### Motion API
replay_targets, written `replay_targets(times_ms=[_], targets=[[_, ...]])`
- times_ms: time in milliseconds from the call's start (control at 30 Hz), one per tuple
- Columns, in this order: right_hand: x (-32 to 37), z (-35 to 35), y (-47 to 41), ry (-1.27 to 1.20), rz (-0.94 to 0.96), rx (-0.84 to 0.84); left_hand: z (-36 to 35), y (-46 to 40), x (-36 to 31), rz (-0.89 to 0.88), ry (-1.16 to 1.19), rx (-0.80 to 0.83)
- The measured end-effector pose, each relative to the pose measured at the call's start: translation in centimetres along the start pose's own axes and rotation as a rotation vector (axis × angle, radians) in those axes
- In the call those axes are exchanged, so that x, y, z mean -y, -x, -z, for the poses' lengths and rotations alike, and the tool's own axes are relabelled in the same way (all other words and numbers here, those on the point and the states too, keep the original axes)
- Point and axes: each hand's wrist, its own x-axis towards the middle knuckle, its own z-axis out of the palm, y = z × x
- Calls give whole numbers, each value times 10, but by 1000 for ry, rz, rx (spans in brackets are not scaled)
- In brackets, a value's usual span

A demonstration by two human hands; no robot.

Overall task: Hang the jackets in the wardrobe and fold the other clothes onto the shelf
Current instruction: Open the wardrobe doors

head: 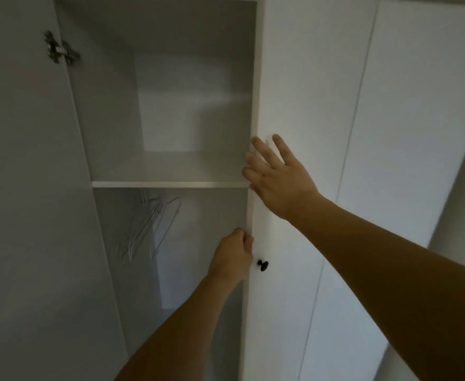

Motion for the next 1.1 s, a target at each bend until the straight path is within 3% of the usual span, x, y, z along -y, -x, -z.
replay_targets(times_ms=[200, 300, 533, 600, 800, 1100], targets=[[-43, 23, 98, 28, -67, 51, -42, 57, -68, -159, -122, 52], [-65, 26, 136, 72, -94, 94, -72, 67, -97, -161, -69, 101], [-119, 8, 205, 171, -124, 178, -138, 65, -140, -101, 178, 480], [-138, 2, 226, 198, -136, 186, -158, 64, -155, -71, 209, 526], [-178, -16, 280, 258, -227, 215, -229, 70, -215, 109, 222, 524], [-198, -38, 304, 251, -276, 254, -265, 73, -243, 82, 160, 406]])
